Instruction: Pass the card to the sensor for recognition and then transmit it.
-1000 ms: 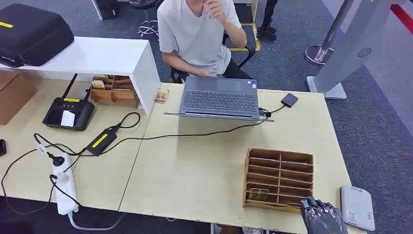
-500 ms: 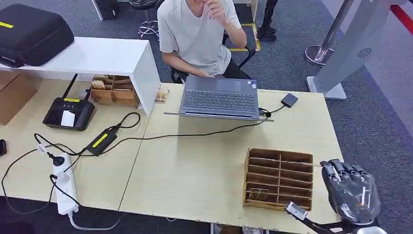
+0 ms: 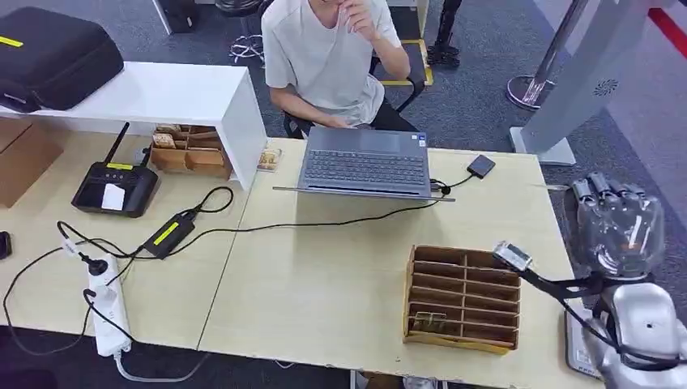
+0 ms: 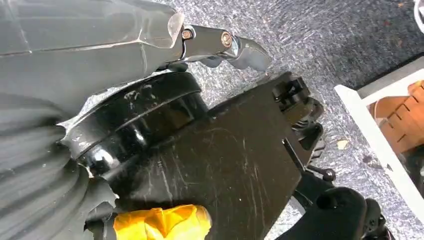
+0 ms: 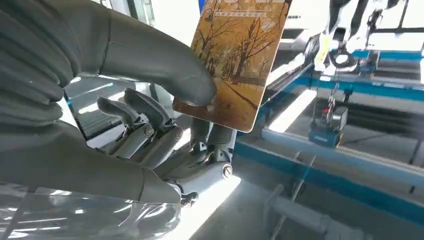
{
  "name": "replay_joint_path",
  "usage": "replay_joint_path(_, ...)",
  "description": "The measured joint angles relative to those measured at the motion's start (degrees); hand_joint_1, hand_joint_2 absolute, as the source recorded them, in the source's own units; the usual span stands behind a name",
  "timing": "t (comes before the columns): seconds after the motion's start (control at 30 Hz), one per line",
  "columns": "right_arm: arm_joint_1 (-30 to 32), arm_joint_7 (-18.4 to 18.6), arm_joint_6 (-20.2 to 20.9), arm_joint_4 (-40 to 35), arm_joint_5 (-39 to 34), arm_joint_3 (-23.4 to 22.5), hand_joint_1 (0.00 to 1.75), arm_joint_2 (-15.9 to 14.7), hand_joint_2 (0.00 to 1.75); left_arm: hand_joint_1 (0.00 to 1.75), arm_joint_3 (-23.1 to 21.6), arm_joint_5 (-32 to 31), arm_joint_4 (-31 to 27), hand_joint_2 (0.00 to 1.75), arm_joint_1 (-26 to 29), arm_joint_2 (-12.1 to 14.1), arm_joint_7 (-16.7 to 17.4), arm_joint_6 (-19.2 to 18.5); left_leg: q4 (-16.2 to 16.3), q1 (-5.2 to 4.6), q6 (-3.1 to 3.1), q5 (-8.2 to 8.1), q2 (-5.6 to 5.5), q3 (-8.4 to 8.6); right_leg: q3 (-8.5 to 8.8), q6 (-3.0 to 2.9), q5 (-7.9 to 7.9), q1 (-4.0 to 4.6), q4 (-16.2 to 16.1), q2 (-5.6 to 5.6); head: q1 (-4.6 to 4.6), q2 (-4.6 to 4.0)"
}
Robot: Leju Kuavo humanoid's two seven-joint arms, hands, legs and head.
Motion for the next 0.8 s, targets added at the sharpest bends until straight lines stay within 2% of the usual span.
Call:
replay_joint_path(0.1,-2.7,0.0,0.0,1.9,-0.2,0.9,1.75,0.0,1.75,0.0,-0.5,0.0,0.0,1.75,-0.1,0.0,-0.1,0.0,0.0,0.0,-0.01,0.03,-0.1,-0.04,0.01,-0.01,0.01,0.0,0.0,-0.08,-0.02,0.0)
replay_joint_path(0.3,-4.0,0.0,-0.1,3.2,-0.3,2.0,1.75,-0.4,1.75,0.0,-1.0,-0.1,0.0,1.75,-0.2,0.0,-0.3,0.0,0.0,0.02,-0.01,0.03,-0.08,-0.12,-0.03,-0.01,0.01,0.02,0.0,-0.08,-0.02,0.0)
replay_joint_path(0.4,-7.0,0.0,0.5,5.5,0.4,3.1,1.75,-0.3,1.75,0.0,-1.4,-0.1,0.0,1.75,-0.5,0.0,0.5,-1.1,0.0,0.02,-0.02,0.04,-0.05,-0.22,-0.09,-0.03,0.04,0.02,0.0,-0.01,0.0,0.0)
replay_joint_path(0.5,-13.0,0.6,0.7,12.6,3.0,5.7,1.75,0.8,1.75,0.0,-1.7,0.0,0.0,1.75,-0.9,0.0,1.3,-1.9,0.0,0.02,-0.05,0.14,0.07,-0.21,-0.13,-0.05,0.14,0.01,0.1,0.07,0.0,0.0)
replay_joint_path(0.6,-19.2,2.9,0.4,21.3,4.5,9.4,1.75,3.4,1.75,0.0,-2.1,-0.1,0.0,1.75,-1.0,0.0,1.5,-2.4,0.0,0.02,-0.08,0.28,0.03,-0.27,-0.18,-0.07,0.24,0.02,0.1,0.05,-0.02,0.0)
replay_joint_path(0.67,-24.0,5.9,0.4,28.4,4.8,14.0,1.75,5.4,1.75,0.0,-2.3,-0.1,0.0,1.75,-1.3,0.0,1.9,-2.7,0.0,0.02,-0.11,0.37,0.03,-0.28,-0.27,-0.09,0.29,0.01,0.1,0.05,-0.02,0.0)
replay_joint_path(0.8,-30.2,8.2,0.7,38.2,4.9,20.8,1.75,9.4,1.75,0.0,-2.6,-0.4,0.0,1.75,-1.4,0.0,2.3,-3.0,0.0,0.02,-0.18,0.41,-0.09,-0.32,-0.37,-0.08,0.3,0.01,0.2,0.0,-0.04,0.0)
